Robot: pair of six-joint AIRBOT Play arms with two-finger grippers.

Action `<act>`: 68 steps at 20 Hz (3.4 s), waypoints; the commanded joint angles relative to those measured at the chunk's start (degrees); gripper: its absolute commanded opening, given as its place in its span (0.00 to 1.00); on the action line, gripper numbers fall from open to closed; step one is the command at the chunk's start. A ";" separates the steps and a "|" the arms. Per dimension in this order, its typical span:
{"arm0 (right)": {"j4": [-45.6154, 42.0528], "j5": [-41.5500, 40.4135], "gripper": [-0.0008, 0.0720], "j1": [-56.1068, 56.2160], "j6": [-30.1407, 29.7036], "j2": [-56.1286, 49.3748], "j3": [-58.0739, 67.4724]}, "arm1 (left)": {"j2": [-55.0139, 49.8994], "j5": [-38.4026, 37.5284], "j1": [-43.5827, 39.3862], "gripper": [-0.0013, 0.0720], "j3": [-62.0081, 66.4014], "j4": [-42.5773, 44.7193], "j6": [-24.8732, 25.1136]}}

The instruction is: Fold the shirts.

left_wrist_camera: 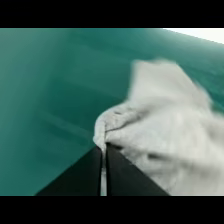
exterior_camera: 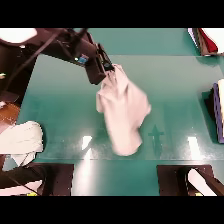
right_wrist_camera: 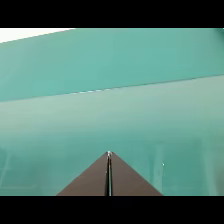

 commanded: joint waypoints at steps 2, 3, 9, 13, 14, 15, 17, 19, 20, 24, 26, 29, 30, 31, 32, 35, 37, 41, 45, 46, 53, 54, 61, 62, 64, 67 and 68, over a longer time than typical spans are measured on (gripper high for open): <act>-0.04 0.48 0.03 0.04 0.02 0.02 0.24 | -6.01 3.08 -0.17 0.13 -1.38 0.96 -5.01; -0.11 0.48 0.03 0.04 0.02 0.02 0.24 | -6.25 4.11 0.22 0.65 -3.37 1.05 -6.45; -0.13 0.87 0.03 0.04 0.02 0.00 0.24 | -5.03 -4.22 9.62 0.85 -11.96 6.51 -17.29; -0.26 1.68 0.03 0.04 0.02 0.00 0.24 | 1.07 -7.23 19.23 0.85 -25.92 6.47 -19.26; -0.50 1.92 0.03 0.04 0.00 0.00 0.24 | 3.93 -6.69 22.01 0.84 -31.91 6.43 -19.19; -0.48 1.97 0.03 0.04 0.00 0.00 0.17 | 6.97 -5.40 24.92 0.84 -38.23 6.45 -19.12; -0.48 1.95 0.03 0.04 0.00 0.00 0.17 | 12.61 -1.29 30.99 0.84 -50.07 6.19 -19.52; -0.46 1.97 0.03 0.04 0.02 0.00 0.17 | 16.74 3.39 37.86 0.85 -59.14 3.93 -21.22; -0.46 2.01 0.03 0.04 0.02 0.00 0.17 | 17.84 4.81 41.46 0.84 -62.45 0.28 -21.24; -0.44 2.54 0.03 0.04 0.02 0.00 0.17 | 17.86 5.90 46.60 0.84 -70.20 -15.02 -16.57; -0.44 2.64 0.03 0.04 0.02 0.00 0.17 | 17.25 6.45 45.51 0.84 -72.57 -14.51 -16.52; -0.44 2.75 0.03 0.04 0.02 0.00 0.15 | 17.22 9.57 44.89 0.84 -74.34 -15.65 -16.55; -0.44 2.78 0.03 0.04 0.02 0.00 0.13 | 17.22 10.19 44.87 0.84 -74.34 -16.59 -16.50; -0.44 2.86 0.03 0.04 0.00 0.00 0.13 | 17.22 10.67 44.87 0.84 -74.34 -17.27 -16.41; -0.46 2.99 0.03 0.04 0.02 0.00 0.13 | 17.22 11.26 44.87 0.84 -74.34 -17.68 -15.69; -0.44 3.10 0.03 0.04 0.02 0.00 0.13 | 17.22 11.52 44.87 0.84 -74.34 -17.70 -15.69; -0.44 3.48 0.03 0.04 0.02 0.00 0.13 | 17.22 11.54 44.87 0.84 -74.36 -17.35 -16.00; -0.42 3.50 0.03 0.04 0.02 0.00 0.13 | 17.22 11.91 44.87 0.84 -76.67 -17.53 -16.26; -0.42 3.98 0.03 0.04 0.02 0.00 0.13 | 17.22 15.78 44.87 0.84 -77.35 -20.83 -16.06; -0.24 4.76 0.03 0.07 0.02 -0.02 0.09 | 17.22 16.85 44.87 0.67 -77.35 -23.10 -15.98; 7.56 7.34 0.14 10.23 0.04 0.00 -20.59 | 17.27 15.19 44.89 0.04 -70.29 -29.49 -12.63; 7.54 4.55 0.50 14.38 0.04 0.00 -26.18 | 17.31 13.38 44.89 0.04 -67.08 -29.44 -12.63; 17.51 -19.85 0.67 44.89 -1.05 -12.02 -52.02 | 17.53 6.86 44.89 0.04 -51.47 -29.51 -12.70; 19.93 -22.23 0.67 47.98 -2.14 -15.34 -52.41 | 17.53 6.60 44.89 0.04 -50.90 -29.53 -12.68; 23.26 -24.79 0.67 52.04 -5.03 -20.72 -51.47 | 17.53 6.23 44.89 0.04 -50.84 -29.49 -12.72; 25.44 -24.68 0.62 54.58 -7.13 -25.83 -47.89 | 17.53 5.49 44.89 0.04 -50.84 -29.49 -12.68; 25.44 -24.74 0.62 54.69 -7.17 -26.88 -46.45 | 17.53 5.49 44.89 0.04 -50.84 -29.51 -12.68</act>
